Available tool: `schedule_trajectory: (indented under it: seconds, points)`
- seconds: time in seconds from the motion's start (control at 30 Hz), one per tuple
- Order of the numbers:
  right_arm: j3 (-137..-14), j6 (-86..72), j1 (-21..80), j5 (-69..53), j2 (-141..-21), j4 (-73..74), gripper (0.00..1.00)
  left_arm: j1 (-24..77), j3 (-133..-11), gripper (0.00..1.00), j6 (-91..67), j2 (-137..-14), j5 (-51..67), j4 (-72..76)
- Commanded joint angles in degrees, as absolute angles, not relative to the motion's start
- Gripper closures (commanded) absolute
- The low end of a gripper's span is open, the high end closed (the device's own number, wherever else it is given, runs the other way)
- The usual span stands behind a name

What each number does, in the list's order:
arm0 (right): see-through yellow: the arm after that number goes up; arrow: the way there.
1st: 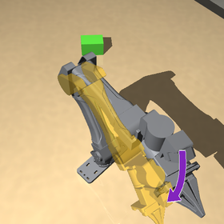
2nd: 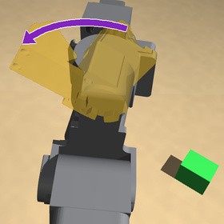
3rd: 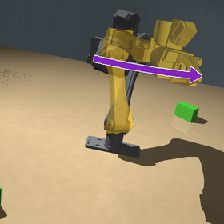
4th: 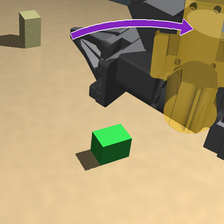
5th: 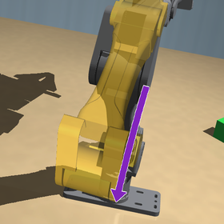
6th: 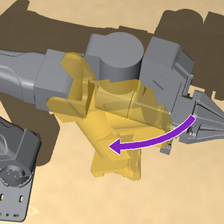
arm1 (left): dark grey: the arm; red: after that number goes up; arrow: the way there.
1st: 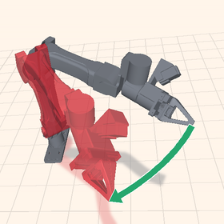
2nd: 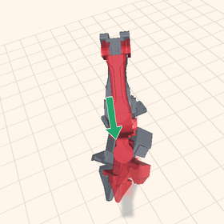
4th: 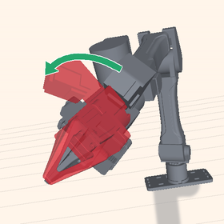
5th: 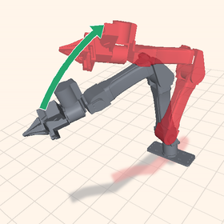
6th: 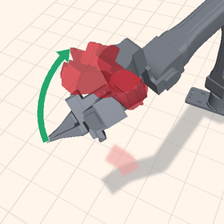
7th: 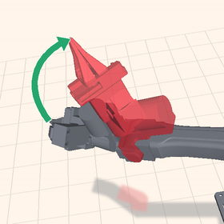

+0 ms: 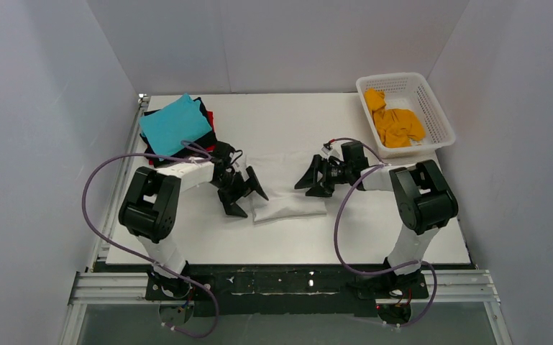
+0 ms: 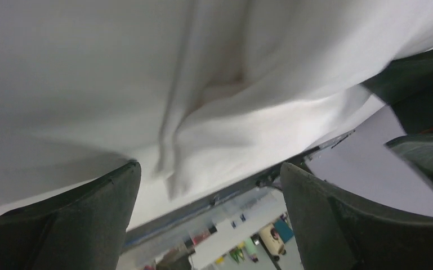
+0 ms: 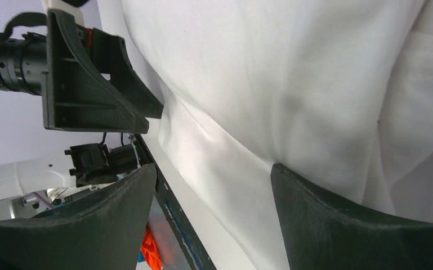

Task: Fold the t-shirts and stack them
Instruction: Fold the long partially folded tshirt into a neat square, then put the neatly folded tshirt into the corner of the board with the left arm

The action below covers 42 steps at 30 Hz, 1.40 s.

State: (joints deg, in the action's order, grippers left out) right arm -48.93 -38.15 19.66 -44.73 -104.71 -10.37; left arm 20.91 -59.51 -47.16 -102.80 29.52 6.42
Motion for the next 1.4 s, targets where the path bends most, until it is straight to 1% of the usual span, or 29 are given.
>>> schedule_trajectory:
  seconds: [0.0, 0.13, 0.23, 0.33, 0.5, 0.63, 0.73, 0.83, 0.93, 1.1, 1.23, 1.37]
  points:
    - [-37.4, -35.6, 21.0, -38.9, -102.7, -3.0, 0.16, 21.7, -47.4, 0.02, -44.2, -98.3, 24.4, -8.5]
    - [-34.6, -34.4, 23.3, -38.6, -95.1, 0.8, 0.15, 22.3, -45.4, 0.02, -43.9, -87.4, 22.8, -10.7]
    - [-38.4, -31.4, 23.3, -37.1, -89.5, 7.9, 0.15, 22.6, -48.4, 0.02, -42.5, -81.6, 19.3, -14.2]
    - [-44.6, -29.8, 23.3, -35.9, -83.9, 12.2, 0.13, 22.6, -53.4, 0.02, -40.4, -80.3, 16.0, -17.1]
    - [-51.0, -30.6, 23.2, -31.5, -76.0, 13.8, 0.12, 22.6, -63.3, 0.02, -37.9, -88.4, 14.6, -20.1]
    - [-50.9, -32.2, 21.5, -24.3, -68.6, 14.6, 0.09, 22.9, -70.2, 0.02, -36.2, -97.2, 16.6, -18.8]
    - [-50.2, -32.7, 18.9, -17.8, -63.9, 17.2, 0.08, 24.1, -74.8, 0.02, -34.5, -103.1, 17.5, -18.9]
    - [-50.3, -32.7, 16.1, -12.5, -60.2, 21.5, 0.08, 26.5, -78.3, 0.03, -33.0, -107.6, 15.4, -19.1]
    - [-49.1, -31.8, 14.3, -8.9, -56.1, 22.9, 0.08, 28.9, -81.1, 0.08, -32.6, -112.0, 12.4, -20.2]
    - [-47.0, -29.9, 13.4, -6.5, -51.2, 23.1, 0.08, 31.8, -82.0, 0.25, -33.3, -116.6, 8.3, -21.6]
    - [-46.6, -28.9, 13.2, -5.0, -49.5, 24.2, 0.08, 33.6, -82.3, 0.28, -34.7, -120.1, 5.7, -21.7]
    - [-46.4, -28.3, 13.1, -4.2, -49.1, 25.1, 0.09, 34.2, -83.1, 0.33, -36.4, -123.2, 5.6, -21.4]
